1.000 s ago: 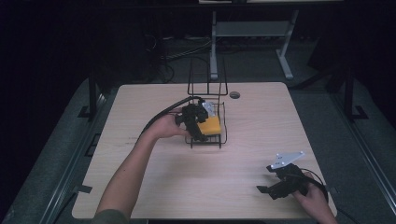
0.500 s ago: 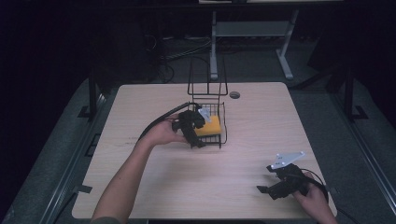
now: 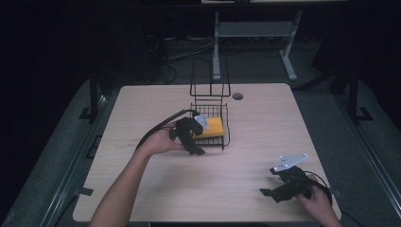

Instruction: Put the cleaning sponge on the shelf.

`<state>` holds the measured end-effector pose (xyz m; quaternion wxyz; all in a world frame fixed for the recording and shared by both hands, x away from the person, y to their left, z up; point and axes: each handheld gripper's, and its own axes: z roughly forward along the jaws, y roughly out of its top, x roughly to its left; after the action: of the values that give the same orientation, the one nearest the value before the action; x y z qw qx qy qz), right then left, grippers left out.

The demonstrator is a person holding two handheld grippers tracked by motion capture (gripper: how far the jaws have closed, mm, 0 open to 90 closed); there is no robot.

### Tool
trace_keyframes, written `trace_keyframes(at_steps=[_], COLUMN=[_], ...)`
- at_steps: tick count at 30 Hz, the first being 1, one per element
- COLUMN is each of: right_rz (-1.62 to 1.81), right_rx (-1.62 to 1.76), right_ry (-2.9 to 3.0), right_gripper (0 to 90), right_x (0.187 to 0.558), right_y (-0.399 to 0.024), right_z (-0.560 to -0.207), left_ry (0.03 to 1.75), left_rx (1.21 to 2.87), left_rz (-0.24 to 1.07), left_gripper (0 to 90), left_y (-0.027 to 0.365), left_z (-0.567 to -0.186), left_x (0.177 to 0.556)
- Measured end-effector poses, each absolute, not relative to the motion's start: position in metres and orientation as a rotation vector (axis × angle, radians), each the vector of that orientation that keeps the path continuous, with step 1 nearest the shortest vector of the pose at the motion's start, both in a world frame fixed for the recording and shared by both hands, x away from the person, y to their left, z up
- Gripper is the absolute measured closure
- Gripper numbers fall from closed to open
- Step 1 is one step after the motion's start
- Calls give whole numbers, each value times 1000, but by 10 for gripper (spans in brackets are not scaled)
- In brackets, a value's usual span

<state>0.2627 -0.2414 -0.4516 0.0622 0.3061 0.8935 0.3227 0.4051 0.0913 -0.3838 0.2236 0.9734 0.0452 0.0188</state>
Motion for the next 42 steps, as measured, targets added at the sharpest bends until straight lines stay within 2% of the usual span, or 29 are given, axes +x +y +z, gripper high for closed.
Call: trace_keyframes(at_steps=[42], right_rz=[947], right_rx=[918], right_ry=[2713], right_gripper=[137], right_x=[262], right_y=[-238], right_z=[-455], left_ry=[200], left_rx=[2615], left_rz=[45], left_gripper=[186], left_y=[126], left_z=[-395], left_x=[365])
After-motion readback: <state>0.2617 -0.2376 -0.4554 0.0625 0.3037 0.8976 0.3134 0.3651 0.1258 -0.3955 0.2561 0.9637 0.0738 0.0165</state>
